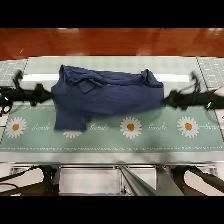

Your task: Fold the shirts.

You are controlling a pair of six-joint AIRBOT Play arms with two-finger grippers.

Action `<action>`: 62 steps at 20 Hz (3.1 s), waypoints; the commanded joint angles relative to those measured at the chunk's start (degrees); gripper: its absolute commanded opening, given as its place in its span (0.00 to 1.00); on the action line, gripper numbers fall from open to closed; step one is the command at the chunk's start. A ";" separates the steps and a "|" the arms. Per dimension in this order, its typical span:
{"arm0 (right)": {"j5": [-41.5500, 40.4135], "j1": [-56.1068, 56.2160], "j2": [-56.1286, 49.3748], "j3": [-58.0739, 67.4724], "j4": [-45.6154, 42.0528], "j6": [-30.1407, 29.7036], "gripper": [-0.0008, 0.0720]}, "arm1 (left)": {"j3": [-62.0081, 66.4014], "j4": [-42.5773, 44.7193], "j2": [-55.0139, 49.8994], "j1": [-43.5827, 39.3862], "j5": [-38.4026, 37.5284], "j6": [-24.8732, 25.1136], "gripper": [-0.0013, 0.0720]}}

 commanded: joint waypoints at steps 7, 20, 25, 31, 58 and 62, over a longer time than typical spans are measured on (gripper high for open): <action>4.26 0.44 11.98 53.59 -17.38 9.86 0.04 | 36.46 -11.04 21.64 2.29 1.09 -0.11 0.04; 20.68 0.44 31.65 61.44 -31.65 14.43 0.04 | 43.28 31.95 50.90 -10.69 -0.28 -11.96 0.04; 23.91 0.44 35.54 54.21 -31.34 16.35 0.04 | 42.38 49.09 53.66 -16.70 -9.92 -19.45 0.04; 17.73 0.44 35.15 34.05 -26.08 14.29 0.04 | 26.23 45.03 45.92 -16.68 -12.57 -19.65 0.04; 1.60 0.74 -34.99 41.72 -3.80 -1.73 0.04 | 49.07 32.72 -28.63 -16.24 -4.31 -21.57 0.04; 15.43 -0.42 -34.82 41.70 -9.25 -1.44 0.05 | 45.20 33.53 -23.52 -16.37 -13.29 -16.55 0.04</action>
